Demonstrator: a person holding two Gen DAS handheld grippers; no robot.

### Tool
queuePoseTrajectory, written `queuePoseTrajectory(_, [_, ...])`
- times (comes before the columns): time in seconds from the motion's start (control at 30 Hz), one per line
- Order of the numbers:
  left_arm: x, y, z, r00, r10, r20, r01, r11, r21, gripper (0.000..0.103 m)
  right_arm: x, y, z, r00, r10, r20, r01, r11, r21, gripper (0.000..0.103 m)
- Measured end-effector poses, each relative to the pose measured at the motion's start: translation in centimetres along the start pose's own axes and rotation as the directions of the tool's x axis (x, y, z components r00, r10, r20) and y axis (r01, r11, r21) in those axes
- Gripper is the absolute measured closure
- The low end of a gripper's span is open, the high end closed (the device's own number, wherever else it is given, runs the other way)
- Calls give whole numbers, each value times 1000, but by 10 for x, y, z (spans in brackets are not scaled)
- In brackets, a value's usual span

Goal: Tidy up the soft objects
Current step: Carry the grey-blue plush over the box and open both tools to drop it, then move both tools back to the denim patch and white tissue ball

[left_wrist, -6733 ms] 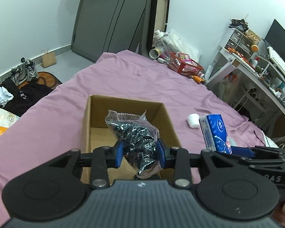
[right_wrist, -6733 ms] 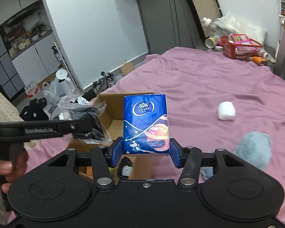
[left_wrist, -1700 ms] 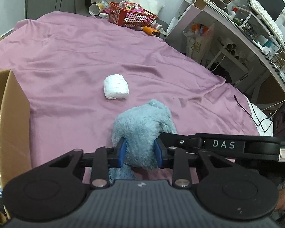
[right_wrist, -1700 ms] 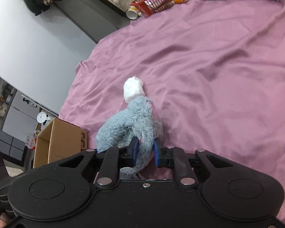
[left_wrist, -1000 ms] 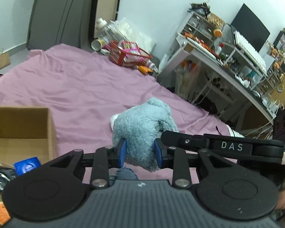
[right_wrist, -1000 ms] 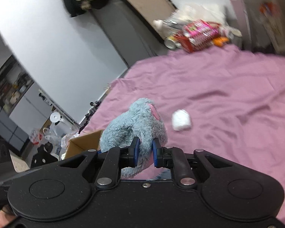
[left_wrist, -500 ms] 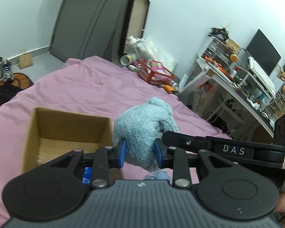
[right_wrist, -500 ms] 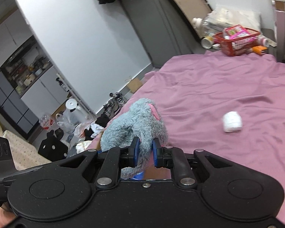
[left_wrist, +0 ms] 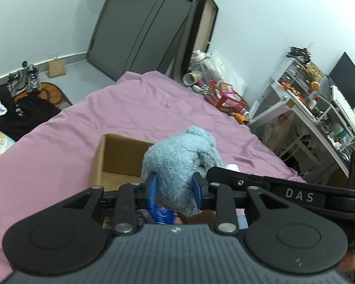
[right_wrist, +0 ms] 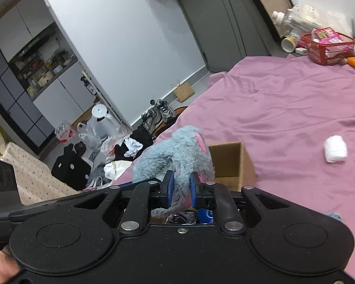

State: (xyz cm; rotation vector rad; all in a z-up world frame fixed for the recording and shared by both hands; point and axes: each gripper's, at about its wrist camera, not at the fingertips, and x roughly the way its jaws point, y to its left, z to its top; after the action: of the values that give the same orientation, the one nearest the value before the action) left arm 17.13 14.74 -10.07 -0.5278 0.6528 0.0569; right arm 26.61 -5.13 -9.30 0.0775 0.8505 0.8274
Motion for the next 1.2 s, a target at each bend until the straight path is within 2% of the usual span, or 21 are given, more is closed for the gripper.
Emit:
queuePoseTrajectory(0.17, [12, 23, 4, 1000, 23, 6, -23, 1000, -19, 73, 26, 7, -4, 1000, -11, -28, 10, 1000, -13, 88])
queuePoseTrajectory(0.23, [17, 32, 4, 998, 59, -9, -60, 998, -36, 72, 37, 9, -6, 997, -26, -66, 25, 1000, -17, 87])
queuePoseTrajectory(0.37, [16, 30, 5, 996, 87, -16, -88, 996, -6, 68, 31, 12, -11, 996, -44, -76, 40, 998, -46, 83])
queuePoseTrajectory(0.53, [11, 23, 4, 990, 135, -29, -135, 991, 6, 54, 10, 8, -10, 996, -74, -42, 72, 997, -34, 52])
queuePoseTrajectory(0.67, [2, 10, 5, 983, 182, -14, -181, 983, 30, 45, -7, 1, -8, 996, -88, -18, 87, 996, -36, 44])
queuePoseTrajectory(0.77, [-7, 1, 5, 978, 207, -4, -206, 978, 39, 35, -23, -5, -9, 996, -92, 6, 92, 996, -19, 35])
queuePoseTrajectory(0.83, [-14, -7, 5, 975, 223, 5, -223, 973, 52, 27, -32, -8, -9, 994, -102, 26, 102, 995, -9, 23])
queuePoseTrajectory(0.9, [-21, -14, 3, 971, 237, 15, -237, 969, 63, 25, -42, -11, -10, 993, -111, 49, 112, 994, -8, 15])
queuePoseTrajectory(1.2, [-39, -46, -6, 956, 291, 25, -291, 945, 147, 21, -75, -20, -18, 988, -122, 91, 124, 992, -11, 0])
